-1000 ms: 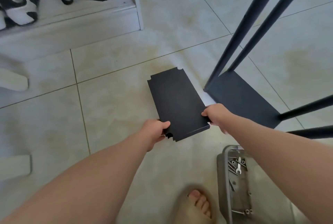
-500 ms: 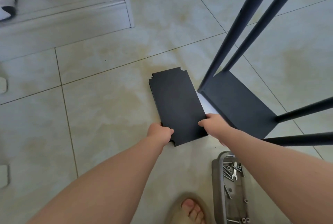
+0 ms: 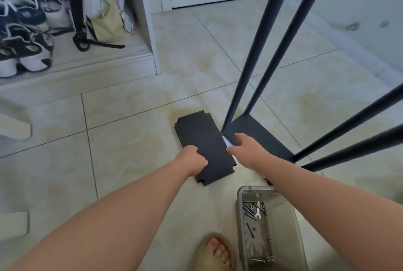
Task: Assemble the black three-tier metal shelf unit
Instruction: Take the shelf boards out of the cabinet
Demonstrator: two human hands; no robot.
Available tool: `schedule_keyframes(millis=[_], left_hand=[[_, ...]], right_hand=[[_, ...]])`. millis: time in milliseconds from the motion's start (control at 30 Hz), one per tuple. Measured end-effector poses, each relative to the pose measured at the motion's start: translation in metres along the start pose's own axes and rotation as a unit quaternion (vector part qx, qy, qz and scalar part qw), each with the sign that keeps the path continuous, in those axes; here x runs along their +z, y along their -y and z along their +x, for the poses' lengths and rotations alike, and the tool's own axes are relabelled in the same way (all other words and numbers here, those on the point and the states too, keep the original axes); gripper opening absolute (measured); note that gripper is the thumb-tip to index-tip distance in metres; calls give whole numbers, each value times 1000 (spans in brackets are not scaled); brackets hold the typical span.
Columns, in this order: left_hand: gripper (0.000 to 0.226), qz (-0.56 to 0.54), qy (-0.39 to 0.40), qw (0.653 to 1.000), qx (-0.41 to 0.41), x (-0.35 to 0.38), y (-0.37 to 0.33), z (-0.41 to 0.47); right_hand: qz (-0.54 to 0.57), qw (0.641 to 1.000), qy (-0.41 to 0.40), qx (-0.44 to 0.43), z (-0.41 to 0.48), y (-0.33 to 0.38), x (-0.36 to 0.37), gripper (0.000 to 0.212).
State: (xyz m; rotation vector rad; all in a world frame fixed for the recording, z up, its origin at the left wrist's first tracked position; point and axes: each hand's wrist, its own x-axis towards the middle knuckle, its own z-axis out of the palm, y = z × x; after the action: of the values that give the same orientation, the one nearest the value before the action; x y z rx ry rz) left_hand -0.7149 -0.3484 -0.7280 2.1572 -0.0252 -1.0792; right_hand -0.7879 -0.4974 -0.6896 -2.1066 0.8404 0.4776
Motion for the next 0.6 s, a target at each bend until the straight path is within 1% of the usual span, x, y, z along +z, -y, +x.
schedule_keyframes(millis=[33, 133, 300, 400, 533, 600], left_hand=[[56, 3, 4, 1000, 12, -3, -3, -11], [61, 8, -26, 998, 59, -12, -21, -45], [60, 22, -79, 980, 179, -24, -68, -87], [61, 27, -104, 968, 226, -31, -110, -105], [66, 2, -132, 955, 266, -38, -162, -119], [70, -10, -142, 952, 270, -39, -183, -120]], right_hand=[[4, 1000, -16, -12, -15, 3, -8, 59], [40, 996, -64, -44, -61, 6, -34, 62], [163, 970, -162, -76, -149, -4, -75, 47], [218, 948, -224, -65, -192, -20, -92, 39], [266, 909, -319, -35, -219, -40, -117, 29], [280, 892, -354, -17, -223, -44, -132, 34]])
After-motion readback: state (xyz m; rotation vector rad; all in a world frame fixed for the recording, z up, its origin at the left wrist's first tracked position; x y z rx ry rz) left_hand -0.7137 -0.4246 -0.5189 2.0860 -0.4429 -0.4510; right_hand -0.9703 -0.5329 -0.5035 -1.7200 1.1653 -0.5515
